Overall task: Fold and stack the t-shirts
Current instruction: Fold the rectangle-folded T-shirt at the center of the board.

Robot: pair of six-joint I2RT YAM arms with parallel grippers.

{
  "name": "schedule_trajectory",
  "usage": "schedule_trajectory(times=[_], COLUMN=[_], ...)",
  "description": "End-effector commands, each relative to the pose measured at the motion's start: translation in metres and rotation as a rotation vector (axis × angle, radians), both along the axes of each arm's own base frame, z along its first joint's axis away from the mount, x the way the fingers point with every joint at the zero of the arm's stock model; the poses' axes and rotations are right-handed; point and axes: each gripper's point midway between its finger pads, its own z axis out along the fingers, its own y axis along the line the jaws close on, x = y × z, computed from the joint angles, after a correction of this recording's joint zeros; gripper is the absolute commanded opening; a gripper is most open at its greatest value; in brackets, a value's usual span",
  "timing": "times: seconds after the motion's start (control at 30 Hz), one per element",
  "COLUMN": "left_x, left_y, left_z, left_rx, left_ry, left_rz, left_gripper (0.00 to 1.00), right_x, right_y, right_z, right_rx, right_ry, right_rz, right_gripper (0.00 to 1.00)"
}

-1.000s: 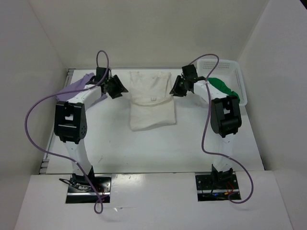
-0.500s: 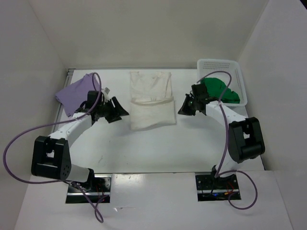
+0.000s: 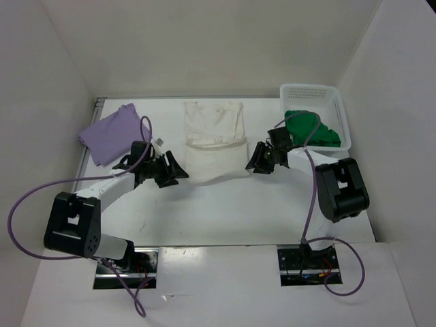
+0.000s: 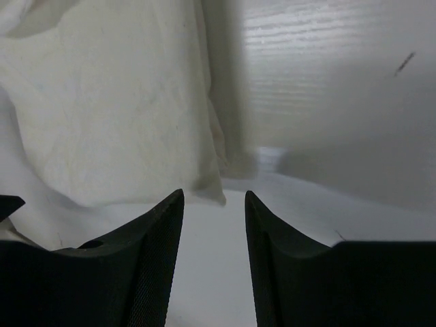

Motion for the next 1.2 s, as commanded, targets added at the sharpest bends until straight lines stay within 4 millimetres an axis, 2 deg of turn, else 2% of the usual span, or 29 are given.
schedule_trajectory(times=[0.0, 0.07, 0.23, 0.33, 0.43, 0.5, 0.63, 0.7, 0.8, 0.87, 0.93, 1.03, 1.17], left_x=[0.006, 0.005, 0.011, 0.010, 0.007, 0.008, 0.009, 0.011, 0.015, 0.015, 0.018, 0.018, 0.019], left_y=[-0.014, -0.022, -0.024, -0.024, -0.026, -0.025, -0.023, -0.024, -0.024, -0.024, -0.025, -0.025, -0.026], left_z=[-0.002, -0.006, -0.013, -0.024, -0.031, -0.032, -0.033, -0.033, -0.030, -0.030, -0.027, -0.027, -0.029], left_rx=[-0.013, -0.007, 0.032, 0.044, 0.049, 0.057, 0.066, 0.070, 0.068, 0.068, 0.066, 0.066, 0.066], left_ry=[-0.043, -0.034, -0.042, -0.015, 0.007, 0.005, 0.004, -0.002, -0.012, -0.012, -0.021, -0.021, -0.021], left_rz=[-0.054, -0.084, -0.084, -0.092, -0.101, -0.095, -0.087, -0.093, -0.093, -0.093, -0.093, -0.093, -0.093], left_gripper=[0.68, 0.70, 0.70, 0.70, 0.70, 0.70, 0.70, 0.70, 0.70, 0.70, 0.70, 0.70, 0.70], right_x=[0.034, 0.039, 0.055, 0.061, 0.068, 0.073, 0.078, 0.085, 0.094, 0.107, 0.109, 0.115, 0.108], right_y=[0.017, 0.019, 0.021, 0.024, 0.026, 0.024, 0.023, 0.027, 0.031, 0.031, 0.029, 0.023, 0.025], right_z=[0.009, -0.004, 0.000, -0.001, 0.007, 0.011, 0.023, 0.034, 0.039, 0.040, 0.035, 0.029, 0.022], right_rx=[0.043, 0.037, 0.032, 0.040, 0.049, 0.034, 0.022, 0.036, 0.050, 0.032, 0.016, -0.014, -0.005], right_ry=[-0.079, -0.057, -0.094, -0.094, -0.111, -0.121, -0.136, -0.160, -0.146, -0.141, -0.113, -0.124, -0.099], right_rz=[0.035, 0.035, 0.036, 0.041, 0.035, 0.021, 0.022, 0.028, 0.030, 0.006, 0.000, -0.037, -0.024], right_gripper=[0.47, 0.47, 0.46, 0.37, 0.26, 0.17, 0.07, 0.05, 0.04, 0.04, 0.05, 0.31, 0.37])
